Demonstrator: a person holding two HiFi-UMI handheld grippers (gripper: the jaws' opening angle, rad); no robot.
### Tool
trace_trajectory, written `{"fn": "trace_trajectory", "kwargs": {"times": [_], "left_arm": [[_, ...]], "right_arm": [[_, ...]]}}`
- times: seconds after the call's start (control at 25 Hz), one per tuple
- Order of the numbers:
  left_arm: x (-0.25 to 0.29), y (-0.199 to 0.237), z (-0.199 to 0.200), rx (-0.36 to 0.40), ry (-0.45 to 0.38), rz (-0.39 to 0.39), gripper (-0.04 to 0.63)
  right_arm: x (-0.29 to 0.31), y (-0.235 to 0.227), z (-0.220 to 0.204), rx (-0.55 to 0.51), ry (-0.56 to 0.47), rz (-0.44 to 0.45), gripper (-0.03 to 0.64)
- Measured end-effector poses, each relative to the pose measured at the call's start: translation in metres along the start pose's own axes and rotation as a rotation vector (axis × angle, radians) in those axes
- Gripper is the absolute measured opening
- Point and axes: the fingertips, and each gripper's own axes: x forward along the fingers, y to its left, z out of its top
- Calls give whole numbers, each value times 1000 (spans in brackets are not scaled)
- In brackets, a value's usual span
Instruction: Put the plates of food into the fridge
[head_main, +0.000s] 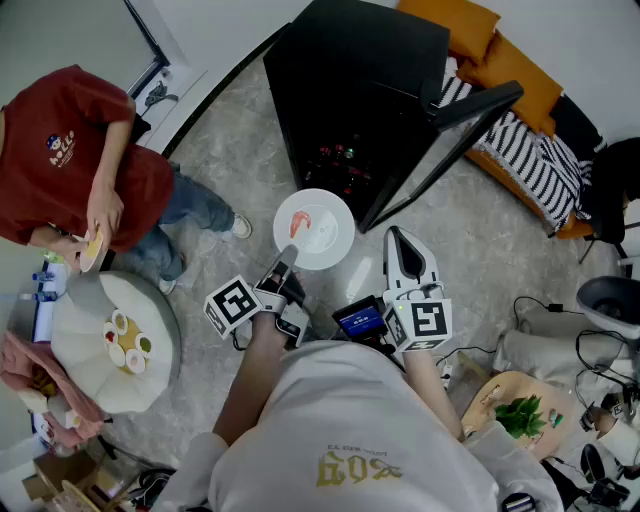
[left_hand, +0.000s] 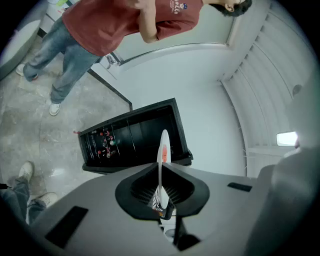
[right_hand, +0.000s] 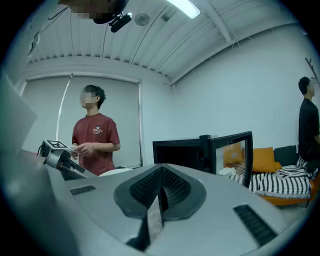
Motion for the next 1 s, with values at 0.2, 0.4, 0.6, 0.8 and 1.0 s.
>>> {"fn": "trace_trajectory", "kwargs": {"times": [0.2,0.4,0.6,0.8,1.0], "left_arm": [[3,-1,0,4,1,2,15],[3,-2,1,2,-2,4,15],[3,0,0,3,-7,8,15],[3,-2,-1,2,-21,12,15],[4,-3,-12,-3,-41,25,15]], "right_arm": [[2,-2,0,0,3,3,9],[3,-2,1,-3,4,0,9],[3,-3,0,-5,-3,6,9],[1,-6,0,6,-11,15,9],[-5,-16,-3,7,-2,33,9]]}}
